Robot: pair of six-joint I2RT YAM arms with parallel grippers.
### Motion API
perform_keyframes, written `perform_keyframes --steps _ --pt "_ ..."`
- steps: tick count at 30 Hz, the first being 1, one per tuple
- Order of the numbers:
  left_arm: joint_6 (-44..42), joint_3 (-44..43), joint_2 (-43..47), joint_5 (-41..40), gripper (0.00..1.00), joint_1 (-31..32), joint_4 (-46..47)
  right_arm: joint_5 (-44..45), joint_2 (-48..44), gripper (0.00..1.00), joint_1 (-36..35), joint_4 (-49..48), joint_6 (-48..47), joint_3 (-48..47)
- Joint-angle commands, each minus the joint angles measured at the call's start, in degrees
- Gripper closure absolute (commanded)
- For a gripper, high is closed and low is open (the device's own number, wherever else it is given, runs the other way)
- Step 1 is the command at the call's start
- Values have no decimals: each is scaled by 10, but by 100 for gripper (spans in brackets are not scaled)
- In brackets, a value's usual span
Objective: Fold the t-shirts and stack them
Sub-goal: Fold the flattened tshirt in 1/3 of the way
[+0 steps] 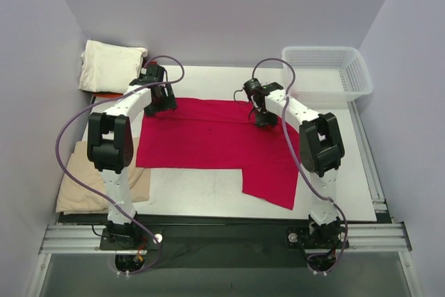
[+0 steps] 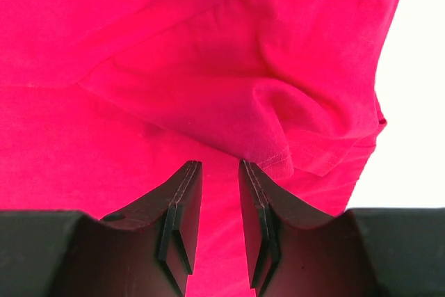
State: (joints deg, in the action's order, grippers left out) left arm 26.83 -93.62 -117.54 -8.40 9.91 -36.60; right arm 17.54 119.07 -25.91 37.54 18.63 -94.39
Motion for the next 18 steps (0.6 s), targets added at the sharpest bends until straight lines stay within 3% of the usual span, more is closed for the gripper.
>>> perform_keyframes --steps 1,8,18 --pt "6 -13 9 4 17 -4 9 2 -5 71 11 17 13 -4" --pt "5 -21 5 1 17 -4 4 -23 4 72 33 16 25 -4" --pt "9 -30 -4 4 17 -4 4 -15 -22 72 10 5 19 10"
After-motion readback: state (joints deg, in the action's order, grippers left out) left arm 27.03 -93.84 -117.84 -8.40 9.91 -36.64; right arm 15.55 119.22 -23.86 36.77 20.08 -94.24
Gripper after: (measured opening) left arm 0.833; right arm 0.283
